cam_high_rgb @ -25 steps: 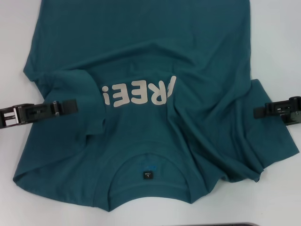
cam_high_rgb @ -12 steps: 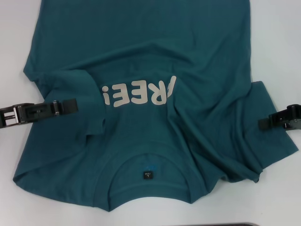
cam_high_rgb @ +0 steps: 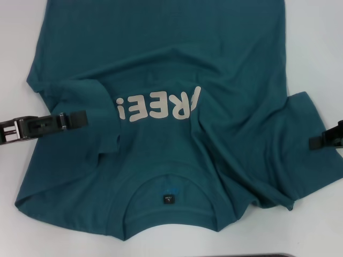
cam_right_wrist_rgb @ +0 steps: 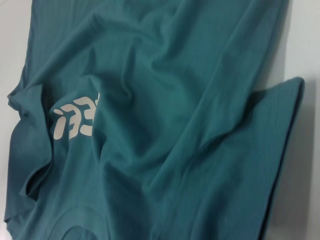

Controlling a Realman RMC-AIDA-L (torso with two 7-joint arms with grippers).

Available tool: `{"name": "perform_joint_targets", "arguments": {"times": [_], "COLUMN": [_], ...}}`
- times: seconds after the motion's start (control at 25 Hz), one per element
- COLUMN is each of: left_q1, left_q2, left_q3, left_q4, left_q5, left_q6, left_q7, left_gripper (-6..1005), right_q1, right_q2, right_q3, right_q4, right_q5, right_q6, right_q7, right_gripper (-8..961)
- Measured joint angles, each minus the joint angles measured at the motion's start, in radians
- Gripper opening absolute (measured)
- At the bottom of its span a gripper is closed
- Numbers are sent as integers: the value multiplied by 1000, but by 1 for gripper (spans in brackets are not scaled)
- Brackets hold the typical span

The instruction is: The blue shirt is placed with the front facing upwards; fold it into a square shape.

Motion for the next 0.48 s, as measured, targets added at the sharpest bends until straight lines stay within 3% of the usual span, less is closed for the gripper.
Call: {"name": "perform_joint_targets", "arguments": {"times": [0.04, 0.24, 0.48], "left_q1": [1, 3, 5], "left_q2": [0, 0, 0], "left_q3": [-1, -3, -5], "left_q4": [0, 0, 0], "left_q5": [0, 0, 0], "left_q6": [0, 1, 1], "left_q7": [0, 0, -3], "left_gripper": [842, 842, 843], "right_q1": [-5, -30, -42], "right_q2": [0, -2, -34], "right_q3": [3, 64, 121], "right_q4": [-16, -113, -148], "right_q5": [0, 3, 2], "right_q6": [-11, -73, -93], "right_q7": [5, 29, 55], "right_gripper": [25, 16, 17]}}
